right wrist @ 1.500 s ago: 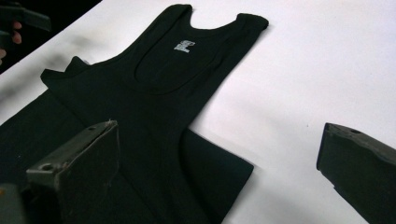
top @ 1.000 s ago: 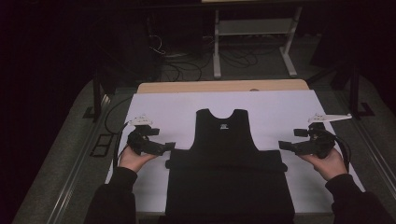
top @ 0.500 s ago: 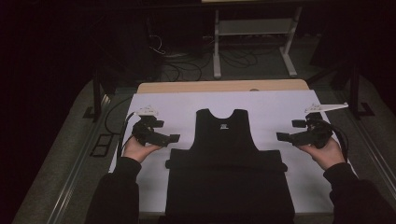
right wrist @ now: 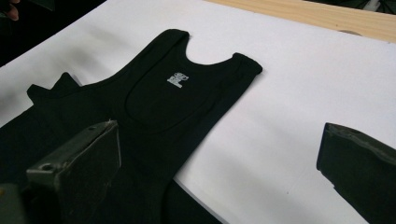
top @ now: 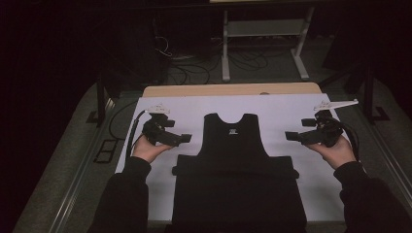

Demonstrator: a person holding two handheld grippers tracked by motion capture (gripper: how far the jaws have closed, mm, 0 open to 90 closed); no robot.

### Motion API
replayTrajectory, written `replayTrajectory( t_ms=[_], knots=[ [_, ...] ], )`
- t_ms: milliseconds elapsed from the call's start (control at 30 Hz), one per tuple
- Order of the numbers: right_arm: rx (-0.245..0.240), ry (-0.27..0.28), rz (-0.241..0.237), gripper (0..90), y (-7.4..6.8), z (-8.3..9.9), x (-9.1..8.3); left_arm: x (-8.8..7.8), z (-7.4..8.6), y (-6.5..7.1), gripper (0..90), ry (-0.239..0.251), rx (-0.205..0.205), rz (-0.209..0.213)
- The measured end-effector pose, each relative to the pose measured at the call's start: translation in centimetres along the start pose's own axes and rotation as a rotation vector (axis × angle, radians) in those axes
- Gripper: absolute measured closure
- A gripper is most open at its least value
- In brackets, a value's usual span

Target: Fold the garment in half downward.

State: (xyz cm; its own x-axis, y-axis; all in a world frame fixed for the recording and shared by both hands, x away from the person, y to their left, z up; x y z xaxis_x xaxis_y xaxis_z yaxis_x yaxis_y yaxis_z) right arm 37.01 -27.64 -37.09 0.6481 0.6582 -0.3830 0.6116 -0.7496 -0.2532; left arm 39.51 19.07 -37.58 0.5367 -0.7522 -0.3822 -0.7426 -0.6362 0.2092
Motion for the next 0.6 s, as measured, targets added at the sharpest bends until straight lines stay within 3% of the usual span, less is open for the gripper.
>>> replayTrajectory(
  t_ms=[600],
  knots=[
    [-0.008,-0.012,0.006,0.0,0.6,-1.4,1.5,2.1,-0.9,-0.5,0.0,-0.016,-0.006,0.008]
  ],
)
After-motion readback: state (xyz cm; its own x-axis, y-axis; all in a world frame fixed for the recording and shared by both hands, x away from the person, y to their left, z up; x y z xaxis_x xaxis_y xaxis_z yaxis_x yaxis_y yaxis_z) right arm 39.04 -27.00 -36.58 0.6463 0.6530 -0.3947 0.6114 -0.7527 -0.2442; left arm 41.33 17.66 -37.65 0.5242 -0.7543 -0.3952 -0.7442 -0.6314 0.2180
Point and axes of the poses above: each handheld gripper's, and its own axes: x roughly forward along the jaws, z roughly out of its underside, y roughly to its right, the point moved 2 cm from there along x, roughly forward along the jaws, and after that the axes turned 15 degrees about y, right-handed, at the moved point
